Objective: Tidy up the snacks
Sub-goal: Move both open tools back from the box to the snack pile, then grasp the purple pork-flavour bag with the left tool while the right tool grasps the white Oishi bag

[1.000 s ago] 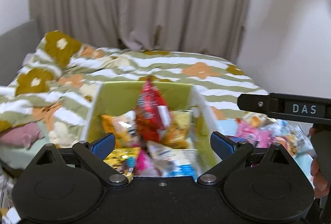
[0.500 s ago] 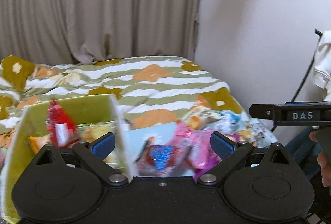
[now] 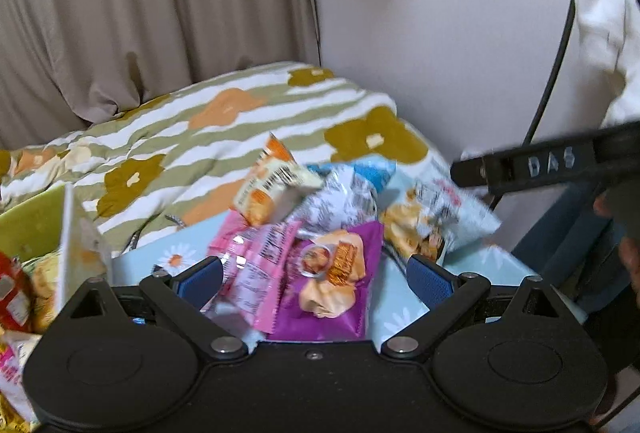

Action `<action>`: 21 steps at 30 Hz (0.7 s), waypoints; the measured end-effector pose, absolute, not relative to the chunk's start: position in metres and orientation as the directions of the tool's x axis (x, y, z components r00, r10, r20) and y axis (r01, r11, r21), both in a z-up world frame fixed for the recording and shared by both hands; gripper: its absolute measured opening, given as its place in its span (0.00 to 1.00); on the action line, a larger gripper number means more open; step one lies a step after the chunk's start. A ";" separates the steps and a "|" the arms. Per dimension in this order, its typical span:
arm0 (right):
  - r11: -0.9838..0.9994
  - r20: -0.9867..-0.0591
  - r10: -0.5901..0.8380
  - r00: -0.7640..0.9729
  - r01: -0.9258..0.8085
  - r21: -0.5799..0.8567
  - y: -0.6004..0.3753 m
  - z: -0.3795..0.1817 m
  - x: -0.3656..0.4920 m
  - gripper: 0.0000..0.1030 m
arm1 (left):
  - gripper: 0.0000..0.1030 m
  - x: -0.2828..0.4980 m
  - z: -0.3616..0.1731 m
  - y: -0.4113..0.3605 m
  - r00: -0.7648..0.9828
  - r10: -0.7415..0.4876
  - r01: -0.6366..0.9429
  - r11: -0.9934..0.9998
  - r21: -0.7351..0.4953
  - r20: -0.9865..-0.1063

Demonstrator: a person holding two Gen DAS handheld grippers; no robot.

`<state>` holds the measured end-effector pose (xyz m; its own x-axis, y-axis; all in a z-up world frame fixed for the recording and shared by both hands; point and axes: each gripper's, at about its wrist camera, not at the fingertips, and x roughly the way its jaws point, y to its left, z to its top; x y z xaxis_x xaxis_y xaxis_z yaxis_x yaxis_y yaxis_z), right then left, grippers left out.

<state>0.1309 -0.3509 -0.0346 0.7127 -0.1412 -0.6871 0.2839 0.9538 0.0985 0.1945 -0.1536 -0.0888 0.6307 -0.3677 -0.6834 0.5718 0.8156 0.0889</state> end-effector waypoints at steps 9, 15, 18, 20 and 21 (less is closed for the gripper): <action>0.964 -0.703 -0.088 0.705 0.237 0.118 -0.380 -0.086 0.158 1.00 | 0.95 0.208 -0.149 -0.198 0.683 -0.254 0.552 0.794 0.256 -0.685; 0.970 -0.716 -0.066 0.695 0.212 0.118 -0.382 -0.106 0.173 1.00 | 0.92 0.214 -0.176 -0.214 0.694 -0.207 0.561 0.756 0.337 -0.690; 0.970 -0.720 -0.058 0.691 0.211 0.124 -0.385 -0.113 0.175 1.00 | 0.91 0.213 -0.185 -0.221 0.697 -0.186 0.562 0.742 0.366 -0.692; 0.969 -0.723 -0.054 0.689 0.210 0.128 -0.387 -0.116 0.177 1.00 | 0.91 0.212 -0.190 -0.224 0.698 -0.175 0.563 0.733 0.381 -0.694; 0.970 -0.723 -0.049 0.689 0.207 0.131 -0.387 -0.117 0.177 1.00 | 0.88 0.213 -0.192 -0.225 0.695 -0.170 0.564 0.731 0.383 -0.698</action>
<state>0.1771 -0.3871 -0.1173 0.6887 -0.0492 -0.7233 0.2070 0.9695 0.1311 0.2127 -0.2254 -0.1924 0.6952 -0.1700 -0.6984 0.5640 0.7314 0.3834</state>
